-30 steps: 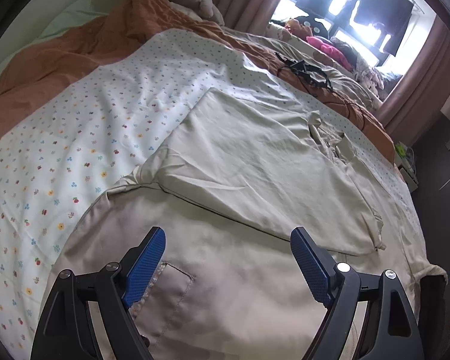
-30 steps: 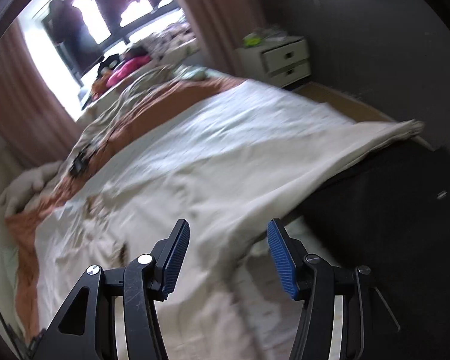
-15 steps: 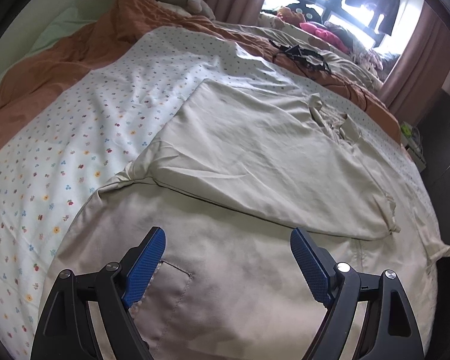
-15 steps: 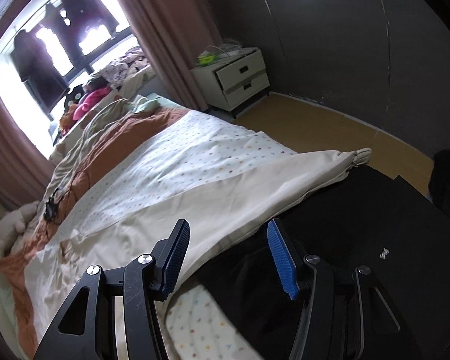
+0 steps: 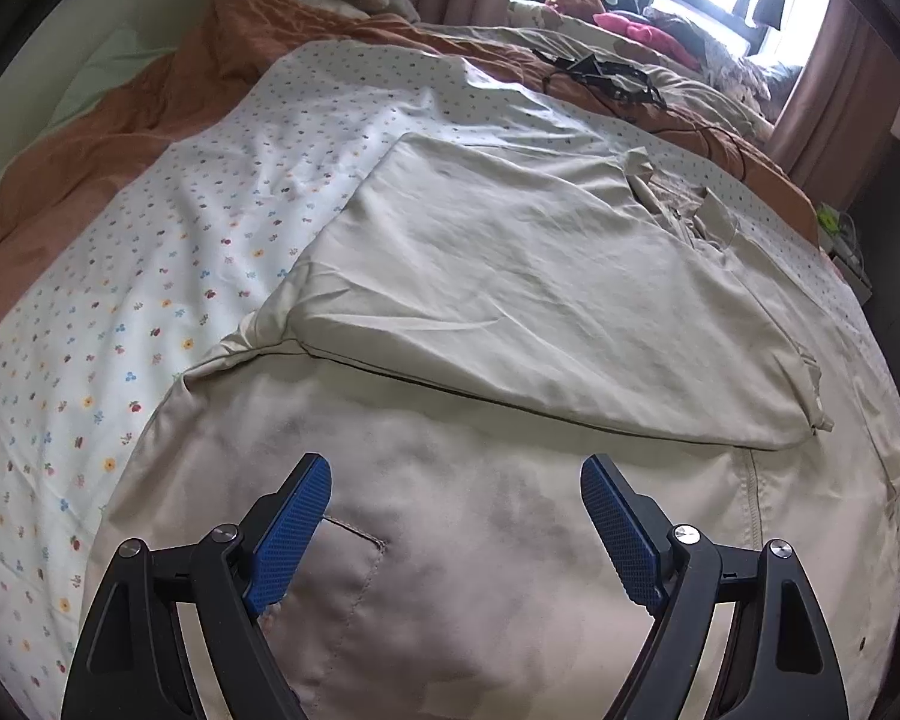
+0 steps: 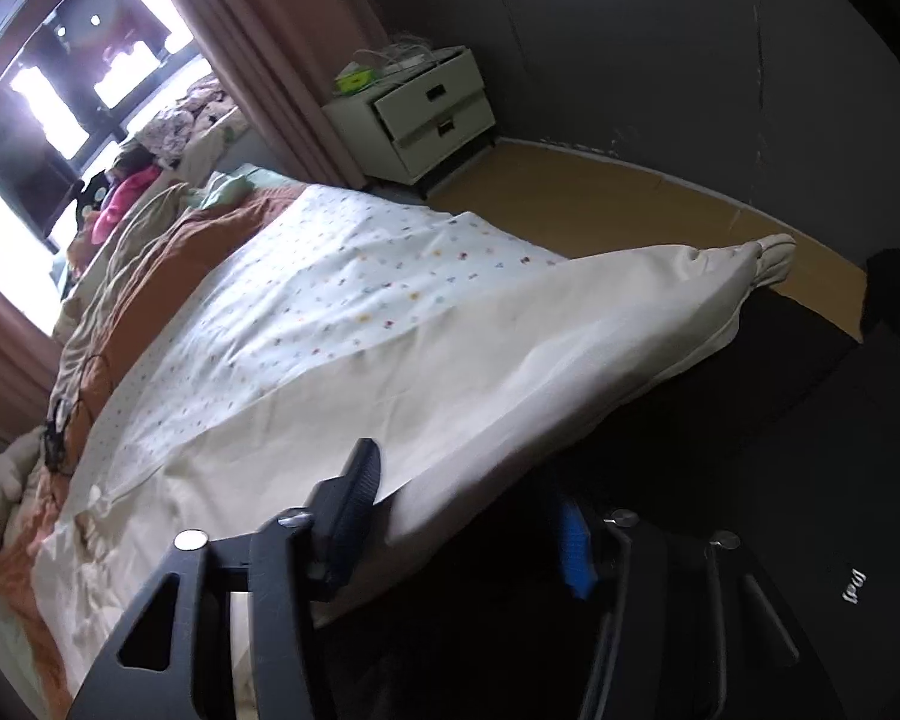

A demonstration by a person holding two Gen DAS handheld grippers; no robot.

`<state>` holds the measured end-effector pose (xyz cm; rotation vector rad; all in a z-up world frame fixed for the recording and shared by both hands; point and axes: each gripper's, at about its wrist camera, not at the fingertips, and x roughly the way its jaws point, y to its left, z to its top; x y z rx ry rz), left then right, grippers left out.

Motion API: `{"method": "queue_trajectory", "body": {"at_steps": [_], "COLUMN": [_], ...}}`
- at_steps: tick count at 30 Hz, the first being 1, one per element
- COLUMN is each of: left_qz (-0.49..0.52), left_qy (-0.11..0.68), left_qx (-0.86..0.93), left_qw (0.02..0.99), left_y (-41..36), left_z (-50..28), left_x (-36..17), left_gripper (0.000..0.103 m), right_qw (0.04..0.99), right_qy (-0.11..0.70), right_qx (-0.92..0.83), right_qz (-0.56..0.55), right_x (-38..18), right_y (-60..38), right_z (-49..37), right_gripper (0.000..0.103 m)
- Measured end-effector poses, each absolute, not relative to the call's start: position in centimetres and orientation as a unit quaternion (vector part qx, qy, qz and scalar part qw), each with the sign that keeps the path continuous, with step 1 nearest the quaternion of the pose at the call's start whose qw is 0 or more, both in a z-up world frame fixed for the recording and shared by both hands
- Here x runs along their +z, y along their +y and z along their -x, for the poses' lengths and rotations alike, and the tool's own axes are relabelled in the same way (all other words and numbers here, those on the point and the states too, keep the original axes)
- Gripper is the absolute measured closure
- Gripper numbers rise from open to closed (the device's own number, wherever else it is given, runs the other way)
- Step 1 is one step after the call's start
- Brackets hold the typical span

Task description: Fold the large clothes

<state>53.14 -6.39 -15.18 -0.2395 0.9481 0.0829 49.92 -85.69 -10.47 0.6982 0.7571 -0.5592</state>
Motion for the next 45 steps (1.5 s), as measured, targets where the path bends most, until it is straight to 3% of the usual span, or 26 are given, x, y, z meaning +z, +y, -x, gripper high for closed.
{"method": "queue_trajectory", "body": {"at_steps": [1,4,15,24,34,45], "left_qz": [0.117,0.126,0.133,0.188,0.251,0.290], "left_qy": [0.455,0.453,0.430,0.415,0.406,0.410], "left_qx": [0.041,0.043,0.039,0.021,0.013,-0.009], "left_qw": [0.882,0.881,0.892,0.890,0.879,0.864], "left_y": [-6.3,-6.1,-5.0,-3.5,-1.7,-1.1], "left_z": [-53.1,-53.1,-52.6,-52.3,-51.7,-51.9], "left_x": [-15.1,-15.0,-13.3,-12.4,-12.2,-12.1], "left_gripper": [0.017,0.017,0.017,0.017,0.017,0.017], "right_qw": [0.833,0.849,0.918,0.942,0.946,0.918], "right_qy": [0.355,0.341,0.277,0.271,0.299,0.382], "right_qx": [-0.262,-0.260,-0.178,-0.093,-0.017,0.010], "right_qz": [-0.333,-0.308,-0.220,-0.174,-0.124,-0.103], "right_x": [-10.4,-8.7,4.4,9.4,6.9,-5.2], "right_y": [-85.8,-85.0,-75.4,-63.4,-49.6,-37.9], "right_z": [-49.9,-49.8,-51.1,-53.5,-57.3,-60.4], "right_gripper": [0.093,0.096,0.097,0.097,0.098,0.098]}}
